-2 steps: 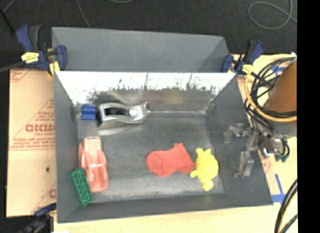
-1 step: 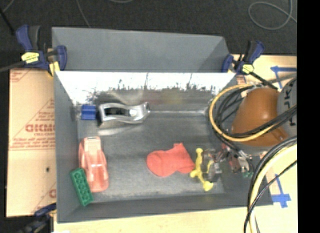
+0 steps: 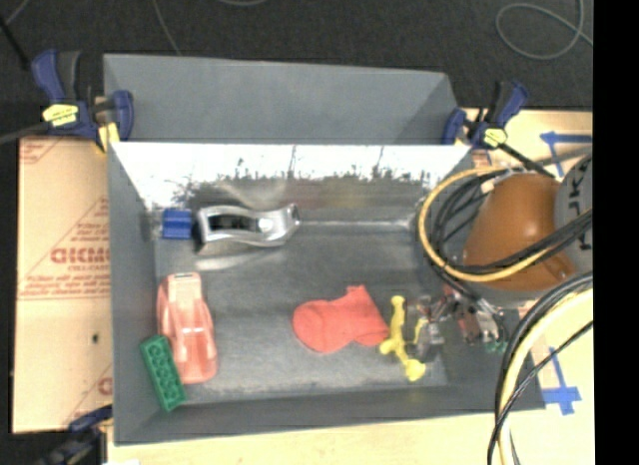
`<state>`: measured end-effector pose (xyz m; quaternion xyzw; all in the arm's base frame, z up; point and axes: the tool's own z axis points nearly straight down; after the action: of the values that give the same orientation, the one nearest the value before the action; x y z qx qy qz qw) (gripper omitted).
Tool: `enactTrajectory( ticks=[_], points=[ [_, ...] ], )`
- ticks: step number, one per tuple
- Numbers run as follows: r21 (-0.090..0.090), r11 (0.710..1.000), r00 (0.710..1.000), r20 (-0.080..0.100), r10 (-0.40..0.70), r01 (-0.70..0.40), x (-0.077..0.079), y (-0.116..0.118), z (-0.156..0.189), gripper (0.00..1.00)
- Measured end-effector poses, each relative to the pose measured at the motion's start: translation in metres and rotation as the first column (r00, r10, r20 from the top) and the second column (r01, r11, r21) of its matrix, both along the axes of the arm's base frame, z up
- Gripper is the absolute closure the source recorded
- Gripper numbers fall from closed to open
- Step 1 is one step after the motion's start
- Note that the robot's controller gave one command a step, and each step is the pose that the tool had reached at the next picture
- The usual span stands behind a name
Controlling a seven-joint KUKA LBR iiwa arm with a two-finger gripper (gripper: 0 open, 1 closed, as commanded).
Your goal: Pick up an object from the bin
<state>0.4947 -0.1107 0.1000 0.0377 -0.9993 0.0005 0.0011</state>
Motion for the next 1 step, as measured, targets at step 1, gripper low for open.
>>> enactTrajectory(
  ticks=[1],
  points=[
    [0.003,0.999,0.999,0.001,0.038,-0.038,0.0520,0.0899,-0.0283,0.00]
  ],
)
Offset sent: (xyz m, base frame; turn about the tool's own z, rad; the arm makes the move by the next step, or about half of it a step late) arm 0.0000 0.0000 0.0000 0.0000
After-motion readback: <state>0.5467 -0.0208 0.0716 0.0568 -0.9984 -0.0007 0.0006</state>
